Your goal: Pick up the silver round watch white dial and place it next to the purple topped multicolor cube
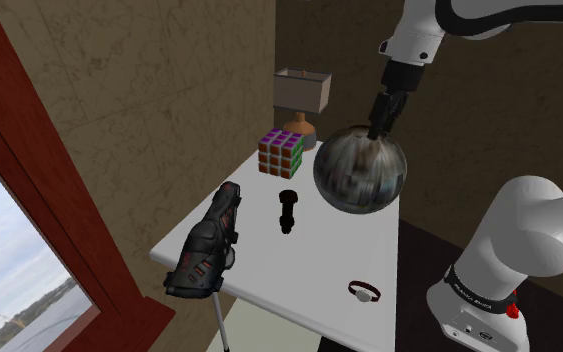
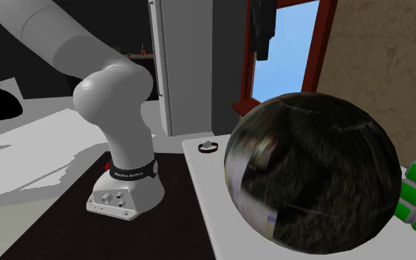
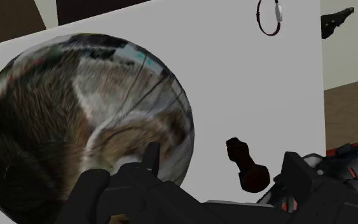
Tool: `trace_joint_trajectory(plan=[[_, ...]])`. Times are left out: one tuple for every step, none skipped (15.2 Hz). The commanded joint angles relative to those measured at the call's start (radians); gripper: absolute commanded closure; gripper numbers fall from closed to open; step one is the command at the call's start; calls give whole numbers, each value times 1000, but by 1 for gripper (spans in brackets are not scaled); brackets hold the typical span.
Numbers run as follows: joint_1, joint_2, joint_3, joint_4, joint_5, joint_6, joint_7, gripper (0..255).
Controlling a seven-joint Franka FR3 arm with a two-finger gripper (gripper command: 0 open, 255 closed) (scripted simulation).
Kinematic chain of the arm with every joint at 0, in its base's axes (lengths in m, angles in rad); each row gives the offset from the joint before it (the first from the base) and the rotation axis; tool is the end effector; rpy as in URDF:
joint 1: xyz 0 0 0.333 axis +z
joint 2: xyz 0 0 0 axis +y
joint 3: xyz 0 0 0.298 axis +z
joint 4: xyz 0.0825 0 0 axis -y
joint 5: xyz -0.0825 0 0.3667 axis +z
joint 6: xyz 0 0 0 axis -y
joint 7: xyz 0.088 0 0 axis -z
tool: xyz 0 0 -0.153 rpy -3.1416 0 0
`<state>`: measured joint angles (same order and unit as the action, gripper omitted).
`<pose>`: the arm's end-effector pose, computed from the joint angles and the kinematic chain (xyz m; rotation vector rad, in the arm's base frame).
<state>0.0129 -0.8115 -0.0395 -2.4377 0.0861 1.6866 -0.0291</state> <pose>0.3086 0.0026 0.5133 -3.0270 -0.0099 -0.0945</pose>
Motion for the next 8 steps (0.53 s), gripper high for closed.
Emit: trace_joint_trajectory(plan=[[0,0,0,0,0,0,0,0],[8,-4,9,-29,8,17,1,0],[16,-7,18,-57,16,35,3,0],[25,-9,28,-85,24,53,4,0],[34,-11,37,-112,33,71,6,0],[43,-12,47,-139,42,89,7,0],[53,-12,57,-165,51,108,8,0],[63,-11,67,-190,61,127,10,0]])
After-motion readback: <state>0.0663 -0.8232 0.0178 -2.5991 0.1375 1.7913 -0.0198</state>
